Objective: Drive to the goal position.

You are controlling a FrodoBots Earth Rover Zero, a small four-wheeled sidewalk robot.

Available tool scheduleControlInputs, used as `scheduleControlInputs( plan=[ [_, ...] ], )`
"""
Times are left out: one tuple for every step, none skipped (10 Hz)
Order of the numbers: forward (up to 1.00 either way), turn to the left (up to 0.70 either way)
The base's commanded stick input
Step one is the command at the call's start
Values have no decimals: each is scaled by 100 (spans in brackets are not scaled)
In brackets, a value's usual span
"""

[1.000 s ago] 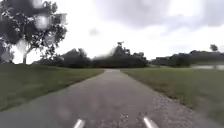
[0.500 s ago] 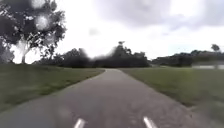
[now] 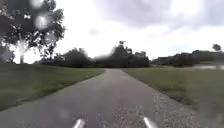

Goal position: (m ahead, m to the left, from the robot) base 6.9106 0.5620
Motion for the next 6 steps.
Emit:
scheduleControlInputs(
  plan=[
    [70,0],
    [70,0],
    [70,0],
    [70,0],
    [70,0],
    [70,0]
  ],
)
